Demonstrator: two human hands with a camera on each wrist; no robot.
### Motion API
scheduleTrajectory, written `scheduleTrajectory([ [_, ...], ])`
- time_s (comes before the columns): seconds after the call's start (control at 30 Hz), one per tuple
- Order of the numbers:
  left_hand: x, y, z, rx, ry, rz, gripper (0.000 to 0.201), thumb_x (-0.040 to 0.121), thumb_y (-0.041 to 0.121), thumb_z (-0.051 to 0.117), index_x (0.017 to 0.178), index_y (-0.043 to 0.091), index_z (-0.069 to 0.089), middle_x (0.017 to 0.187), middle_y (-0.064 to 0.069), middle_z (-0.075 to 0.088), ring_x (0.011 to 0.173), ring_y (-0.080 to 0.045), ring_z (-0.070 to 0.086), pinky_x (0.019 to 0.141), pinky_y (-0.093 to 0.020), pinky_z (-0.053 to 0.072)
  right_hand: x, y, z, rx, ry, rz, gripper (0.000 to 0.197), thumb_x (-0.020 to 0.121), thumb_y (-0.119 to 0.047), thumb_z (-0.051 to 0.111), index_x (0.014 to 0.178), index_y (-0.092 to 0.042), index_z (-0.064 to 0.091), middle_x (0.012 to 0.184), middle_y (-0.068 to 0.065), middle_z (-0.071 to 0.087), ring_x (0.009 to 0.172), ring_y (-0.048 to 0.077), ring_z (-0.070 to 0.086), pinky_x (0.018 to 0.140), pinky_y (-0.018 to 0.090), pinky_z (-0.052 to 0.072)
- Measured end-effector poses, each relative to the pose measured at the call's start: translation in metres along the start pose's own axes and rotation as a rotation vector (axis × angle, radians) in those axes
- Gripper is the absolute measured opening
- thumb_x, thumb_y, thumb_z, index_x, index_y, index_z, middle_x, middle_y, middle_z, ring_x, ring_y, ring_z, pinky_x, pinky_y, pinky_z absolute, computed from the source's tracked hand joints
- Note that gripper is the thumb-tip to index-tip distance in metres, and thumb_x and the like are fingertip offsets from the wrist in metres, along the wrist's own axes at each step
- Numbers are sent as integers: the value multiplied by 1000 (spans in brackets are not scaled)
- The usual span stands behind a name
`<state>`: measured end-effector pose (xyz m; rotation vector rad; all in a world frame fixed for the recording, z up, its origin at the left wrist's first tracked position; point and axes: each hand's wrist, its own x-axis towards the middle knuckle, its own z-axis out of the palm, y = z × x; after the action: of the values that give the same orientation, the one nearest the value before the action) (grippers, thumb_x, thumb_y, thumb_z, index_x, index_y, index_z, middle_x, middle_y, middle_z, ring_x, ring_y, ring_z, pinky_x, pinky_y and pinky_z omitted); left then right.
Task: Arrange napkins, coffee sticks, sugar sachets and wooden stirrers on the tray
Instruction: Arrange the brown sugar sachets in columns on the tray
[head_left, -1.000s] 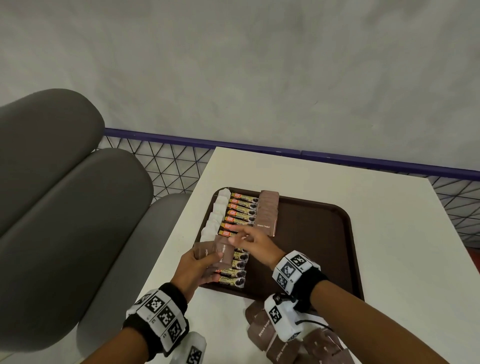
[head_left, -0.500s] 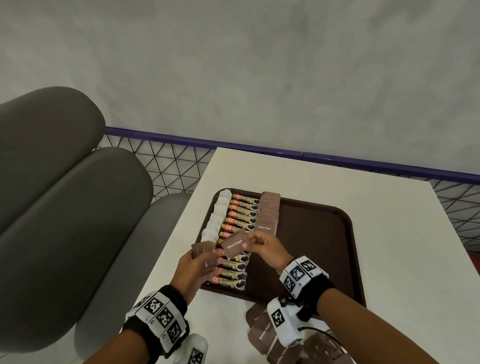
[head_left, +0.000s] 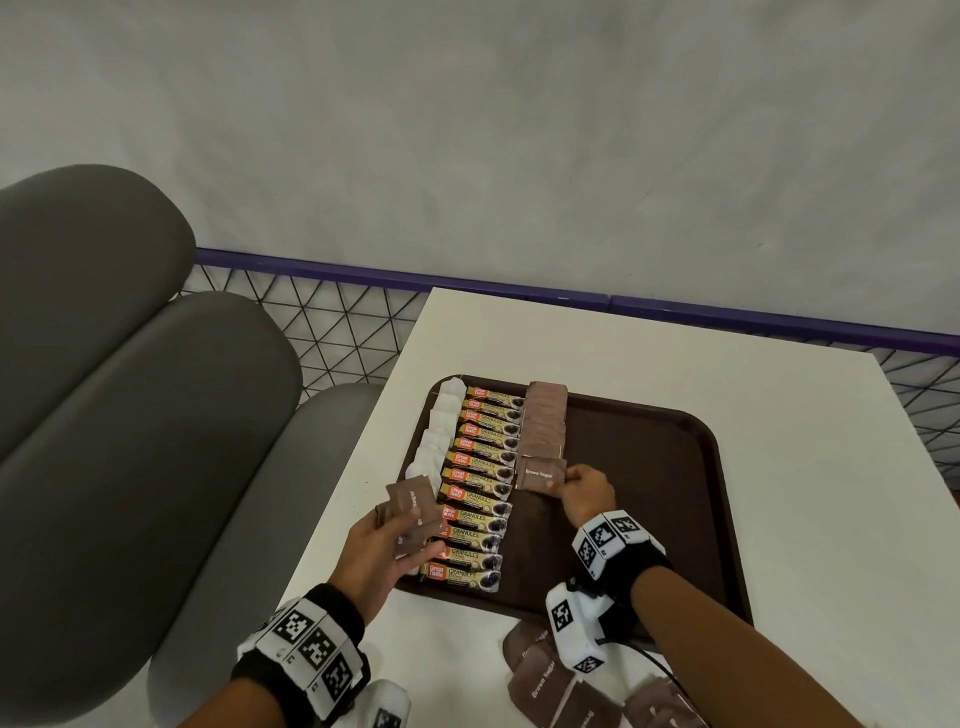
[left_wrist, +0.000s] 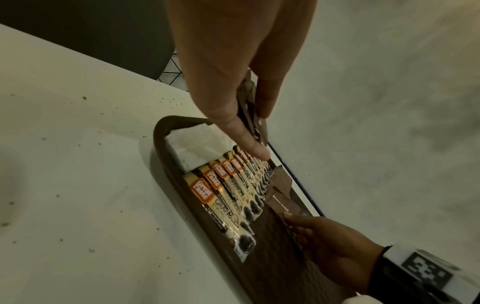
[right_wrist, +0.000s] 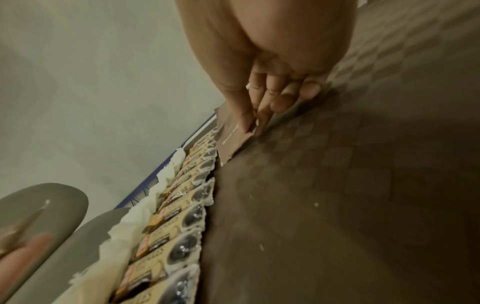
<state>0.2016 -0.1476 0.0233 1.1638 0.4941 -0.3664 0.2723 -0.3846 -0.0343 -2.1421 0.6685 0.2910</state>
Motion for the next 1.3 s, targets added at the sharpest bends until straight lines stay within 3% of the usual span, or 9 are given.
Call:
scheduleTrajectory([
  [0.13,1,1,0,22,29,6,18,92,7,52,109,12,56,108,-13,65,96,-26,65,60,-26,58,1,-5,3,-78,22,11,14,84,-29,63,90,-17,61,102,7,66,101,28,59,96,37,42],
  [0.43,-2,4,2,-1,3,-16,22,92,3,51,113,6,56,111,-17,63,101,-30,62,64,-31,60,1,-4,4,-170,50,1,21,84,-35,62,93,-20,51,109,9,63,105,29,55,93,36,40],
  [0.7,-13,8,2,68,4,62,19,89,6,57,107,12,58,107,-10,66,97,-24,65,63,-25,57,-25,-14,-2,-247,194,-273,36,85,-34,60,113,-15,47,118,5,54,114,24,42,95,35,34],
  [0.8,-19,7,3,112,0,66,20,88,8,58,108,12,58,107,-10,66,94,-21,65,63,-24,57,-38,-24,2,-146,78,-425,31,88,-32,56,116,-19,51,114,2,53,113,20,40,94,32,35],
  [0.93,-26,6,8,210,-2,58,25,87,8,60,112,6,58,101,-12,68,84,-19,66,66,-27,56,-60,-43,12,135,-251,-581,31,91,-32,54,121,-25,53,93,0,57,104,17,50,98,38,42],
  [1.03,-29,4,11,246,-32,51,26,86,7,62,111,3,59,93,-12,70,77,-18,68,65,-28,56,-78,-52,16,113,-451,-669,33,93,-26,53,123,-14,57,101,2,59,92,8,52,83,15,41],
  [1.13,-33,4,12,241,-47,45,24,84,8,64,107,5,61,83,-6,71,72,-14,69,68,-29,54,-85,-49,20,141,-538,-687,24,92,-21,55,109,-7,64,98,-2,60,81,-1,52,74,8,39],
  [1.23,-35,4,11,215,-12,50,18,84,8,64,102,8,62,82,-5,72,78,-17,68,73,-32,53,-84,-43,18,227,-579,-609,3,88,-15,60,90,-16,62,82,-5,56,73,0,48,69,11,38],
  [1.3,-36,4,10,232,3,54,17,84,7,64,101,8,61,90,-8,70,84,-20,66,74,-32,53,-81,-39,13,303,-604,-549,16,85,-6,63,83,-21,57,76,-7,52,72,3,48,67,12,40],
])
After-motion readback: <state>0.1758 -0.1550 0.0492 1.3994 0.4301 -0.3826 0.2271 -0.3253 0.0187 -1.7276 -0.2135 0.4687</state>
